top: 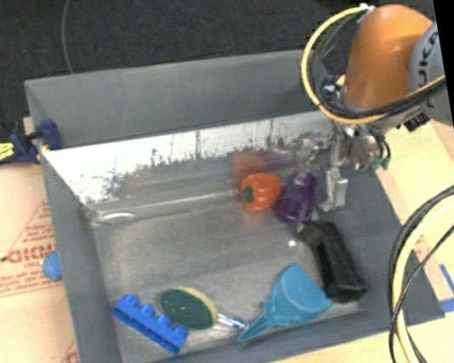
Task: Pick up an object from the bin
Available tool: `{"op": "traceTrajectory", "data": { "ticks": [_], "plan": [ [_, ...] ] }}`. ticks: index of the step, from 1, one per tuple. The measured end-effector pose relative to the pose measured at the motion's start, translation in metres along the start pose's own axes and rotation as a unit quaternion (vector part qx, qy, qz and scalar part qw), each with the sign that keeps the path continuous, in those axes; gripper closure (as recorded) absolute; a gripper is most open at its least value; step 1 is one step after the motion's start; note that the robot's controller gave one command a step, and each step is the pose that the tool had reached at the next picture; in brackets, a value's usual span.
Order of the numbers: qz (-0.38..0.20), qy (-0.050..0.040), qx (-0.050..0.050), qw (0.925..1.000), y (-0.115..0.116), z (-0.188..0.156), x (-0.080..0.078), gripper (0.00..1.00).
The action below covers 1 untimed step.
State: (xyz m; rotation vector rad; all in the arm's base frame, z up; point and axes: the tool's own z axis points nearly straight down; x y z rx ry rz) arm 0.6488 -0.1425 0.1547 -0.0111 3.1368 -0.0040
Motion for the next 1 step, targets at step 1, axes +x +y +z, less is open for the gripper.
{"op": "traceTrajectory", "data": {
  "ticks": [1],
  "plan": [
    [0.0,0.0,0.0,1.0,0.0,0.0,0.0,0.0]
  ]
}}
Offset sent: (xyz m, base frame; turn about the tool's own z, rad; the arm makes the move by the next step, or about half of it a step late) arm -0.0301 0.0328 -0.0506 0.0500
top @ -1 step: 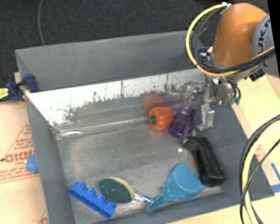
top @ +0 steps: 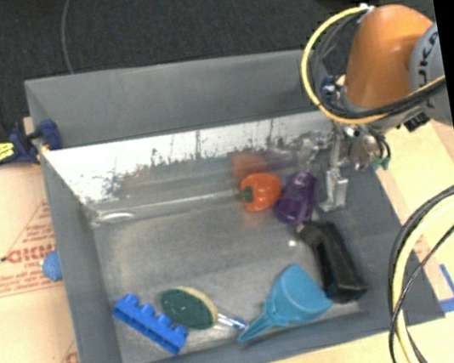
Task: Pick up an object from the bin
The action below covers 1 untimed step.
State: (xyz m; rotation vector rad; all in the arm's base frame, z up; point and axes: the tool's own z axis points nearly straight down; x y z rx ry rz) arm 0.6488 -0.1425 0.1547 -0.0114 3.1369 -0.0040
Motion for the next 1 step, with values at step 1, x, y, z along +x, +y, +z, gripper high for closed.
{"op": "traceTrajectory", "data": {
  "ticks": [1],
  "plan": [
    [0.013,-0.0049,0.001,0.9999,0.0095,0.0153,0.0093,0.0]
  ]
}}
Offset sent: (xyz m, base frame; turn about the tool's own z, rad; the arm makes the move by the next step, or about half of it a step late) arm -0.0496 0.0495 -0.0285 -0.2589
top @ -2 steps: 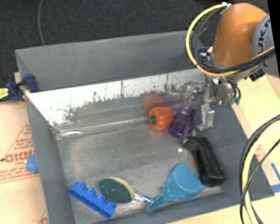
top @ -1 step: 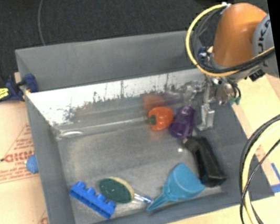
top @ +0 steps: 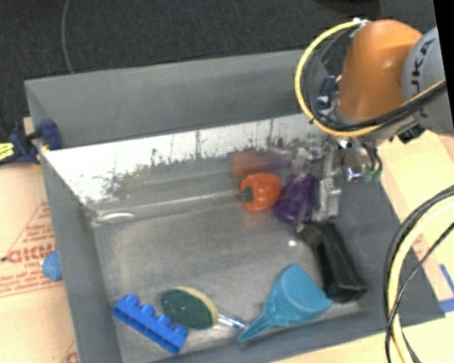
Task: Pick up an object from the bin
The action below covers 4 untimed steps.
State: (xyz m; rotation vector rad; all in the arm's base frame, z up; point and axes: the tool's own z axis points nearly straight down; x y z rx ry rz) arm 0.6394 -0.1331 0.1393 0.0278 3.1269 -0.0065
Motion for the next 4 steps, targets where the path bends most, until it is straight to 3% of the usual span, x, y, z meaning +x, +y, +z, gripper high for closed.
{"op": "traceTrajectory", "data": {
  "ticks": [1,2,3,4],
  "plan": [
    [-0.142,-0.0006,0.0,0.9899,0.039,0.012,0.041,0.0],
    [0.018,0.0013,-0.001,0.9998,0.027,0.057,0.01,0.0],
    [-0.022,0.0004,0.0,0.9998,0.028,0.054,0.015,0.0],
    [-0.084,-0.0017,-0.001,0.9965,0.029,-0.007,0.023,0.0]
  ]
}}
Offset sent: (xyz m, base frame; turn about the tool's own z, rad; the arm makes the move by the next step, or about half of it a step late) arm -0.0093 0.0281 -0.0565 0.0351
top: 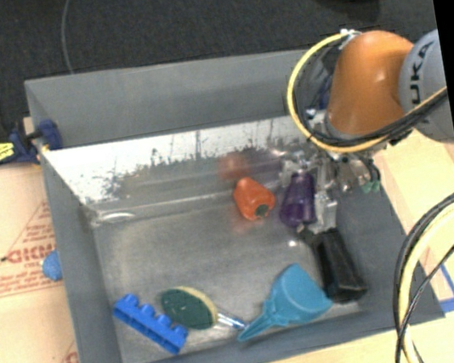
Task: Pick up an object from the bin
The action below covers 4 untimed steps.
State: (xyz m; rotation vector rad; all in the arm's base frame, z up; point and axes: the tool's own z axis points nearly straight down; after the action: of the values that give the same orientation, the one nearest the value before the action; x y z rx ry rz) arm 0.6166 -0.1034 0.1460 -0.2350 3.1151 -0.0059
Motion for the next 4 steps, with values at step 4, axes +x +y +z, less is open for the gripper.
{"op": "traceTrajectory", "data": {
  "ticks": [4],
  "plan": [
    [0.018,-0.0084,-0.001,0.9998,-0.007,0.071,-0.024,0.0]
  ]
}}
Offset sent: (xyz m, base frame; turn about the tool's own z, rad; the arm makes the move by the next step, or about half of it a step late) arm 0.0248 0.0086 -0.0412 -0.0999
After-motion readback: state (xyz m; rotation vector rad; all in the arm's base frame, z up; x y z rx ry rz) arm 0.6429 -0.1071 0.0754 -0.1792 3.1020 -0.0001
